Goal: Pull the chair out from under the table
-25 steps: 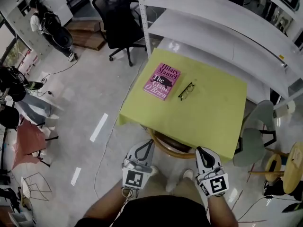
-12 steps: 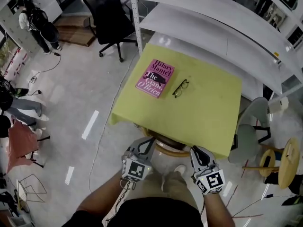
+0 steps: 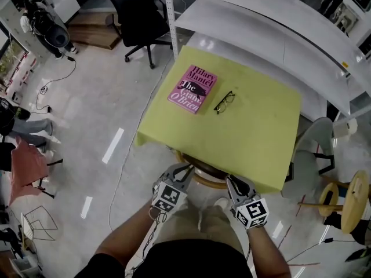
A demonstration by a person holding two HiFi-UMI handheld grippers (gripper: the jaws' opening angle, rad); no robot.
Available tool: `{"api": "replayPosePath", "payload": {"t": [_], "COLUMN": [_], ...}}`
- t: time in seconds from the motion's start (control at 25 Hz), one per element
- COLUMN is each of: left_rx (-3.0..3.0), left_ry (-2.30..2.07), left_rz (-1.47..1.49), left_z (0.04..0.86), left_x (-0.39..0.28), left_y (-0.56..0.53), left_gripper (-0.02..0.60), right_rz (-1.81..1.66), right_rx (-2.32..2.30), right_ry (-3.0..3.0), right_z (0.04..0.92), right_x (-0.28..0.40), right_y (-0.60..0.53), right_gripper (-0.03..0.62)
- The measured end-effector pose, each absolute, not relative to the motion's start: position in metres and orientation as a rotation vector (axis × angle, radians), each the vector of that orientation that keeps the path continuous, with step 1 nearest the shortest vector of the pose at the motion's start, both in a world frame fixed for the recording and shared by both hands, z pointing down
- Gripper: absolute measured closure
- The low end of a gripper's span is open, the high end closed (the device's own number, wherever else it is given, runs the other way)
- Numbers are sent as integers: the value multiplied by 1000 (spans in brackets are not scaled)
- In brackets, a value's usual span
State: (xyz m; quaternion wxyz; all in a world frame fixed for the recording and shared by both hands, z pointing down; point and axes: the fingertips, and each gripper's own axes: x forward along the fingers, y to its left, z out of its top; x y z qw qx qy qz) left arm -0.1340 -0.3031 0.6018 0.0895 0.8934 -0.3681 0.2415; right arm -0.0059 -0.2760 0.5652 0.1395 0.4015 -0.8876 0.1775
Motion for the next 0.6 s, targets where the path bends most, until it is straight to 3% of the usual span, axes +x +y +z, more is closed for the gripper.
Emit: {"api": "replayPosePath", "payload": {"t": [0.16,0.6], "left_rx": [2628,2675], "left_ry": [-1036,-712], "left_rz": [756,1061], "left_z": [627,701], "left_x": [-127,-111], "left_y": [-299,-278], "left_gripper": [497,404], "right_rz": [557,655], "right_rx": [1114,894], "right_ry": [-2539,-2435], "right_z": [590,668], "right_x": [-6,-17], "right_y": [-278,-252], "right_gripper": [523,411]}}
